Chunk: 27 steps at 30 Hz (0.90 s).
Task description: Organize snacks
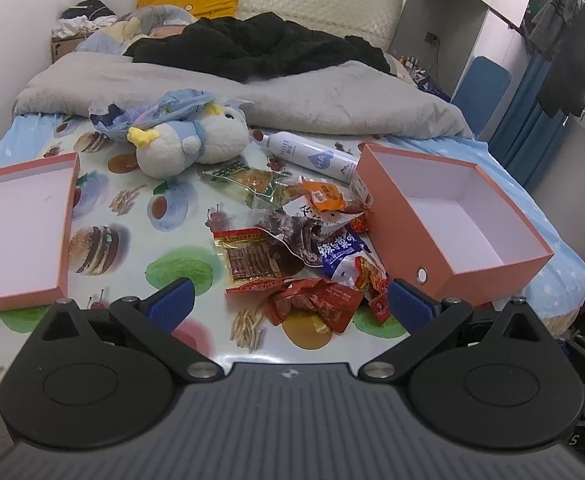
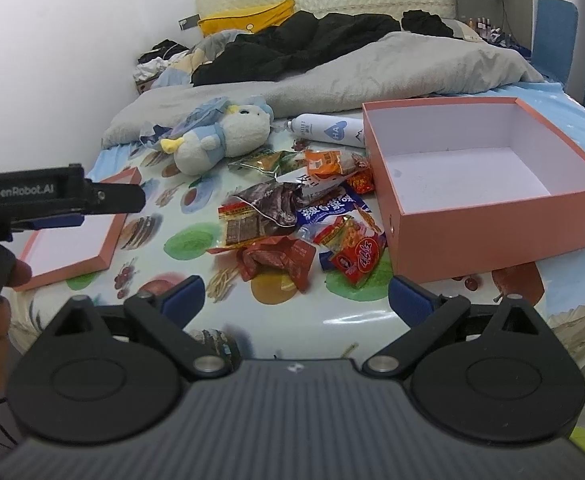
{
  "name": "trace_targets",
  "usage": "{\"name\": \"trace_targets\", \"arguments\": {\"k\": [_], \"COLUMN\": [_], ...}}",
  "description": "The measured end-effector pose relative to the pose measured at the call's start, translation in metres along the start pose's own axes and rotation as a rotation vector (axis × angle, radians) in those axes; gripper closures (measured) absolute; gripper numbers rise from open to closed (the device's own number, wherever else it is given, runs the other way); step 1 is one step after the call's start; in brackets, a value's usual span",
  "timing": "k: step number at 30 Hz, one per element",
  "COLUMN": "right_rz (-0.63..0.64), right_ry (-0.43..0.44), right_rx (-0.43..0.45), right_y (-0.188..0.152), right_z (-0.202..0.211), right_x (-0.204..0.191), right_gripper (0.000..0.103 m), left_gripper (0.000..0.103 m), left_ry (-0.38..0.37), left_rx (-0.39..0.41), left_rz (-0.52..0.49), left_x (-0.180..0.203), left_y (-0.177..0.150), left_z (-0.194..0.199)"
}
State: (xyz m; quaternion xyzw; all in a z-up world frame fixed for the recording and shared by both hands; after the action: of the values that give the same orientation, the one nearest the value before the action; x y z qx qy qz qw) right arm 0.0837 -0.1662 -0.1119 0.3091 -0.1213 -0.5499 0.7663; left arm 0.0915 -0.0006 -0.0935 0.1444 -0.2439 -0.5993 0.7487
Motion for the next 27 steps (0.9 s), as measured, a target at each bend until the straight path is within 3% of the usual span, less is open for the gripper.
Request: {"name": "trace_targets", "arguments": {"k": [7, 14, 20, 23, 27], "right_rz": [0.052, 0.049, 0.086, 0.125, 0.233], "right_ry": [-0.021, -0.030, 0.004, 0.055, 0.051], "right_rx": [0.029, 0.014, -0.034, -0.023, 0.002], "right_y": [-0.003, -0.001, 0.002, 0.009, 0.022], "right_z": [-0.013, -0.042, -0.080, -0.095, -0.113], "right_x": [0.000, 0.011, 0.004, -0.007, -0.018], "right_gripper": [0.003, 0.003, 0.003, 0.003, 0.007], "left_gripper": [0.000, 0.000, 0.000, 0.000, 0.000], "left_ry": [0.059, -0.016, -0.018, 0.001, 0.000], "left_rx": [0.015, -0.036, -0.079, -0.090, -0.086], "left_rz": [-0.059, -0.017, 0.030, 0.049, 0.054], "left_x": [-0.005, -0.004, -0.021, -0.035, -0.051], "left_y": [0.011, 0.017, 0.024, 0.031, 0.042], "left_z": [-0.028, -0.070, -0.111, -0.131, -0.152]}}
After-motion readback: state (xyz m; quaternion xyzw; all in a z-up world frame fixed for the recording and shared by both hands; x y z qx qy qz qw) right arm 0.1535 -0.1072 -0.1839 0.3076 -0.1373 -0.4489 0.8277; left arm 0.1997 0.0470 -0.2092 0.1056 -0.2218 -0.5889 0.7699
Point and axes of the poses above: each gripper's, at about its wrist camera, not at the fingertips, and z roughly against the way its jaws point, x to its right, y to its top, the point moved 10 cm from there along -z, roughly the way its jaws point, and after that the axes turned 11 degrees about -x, right-handed, at the moved point
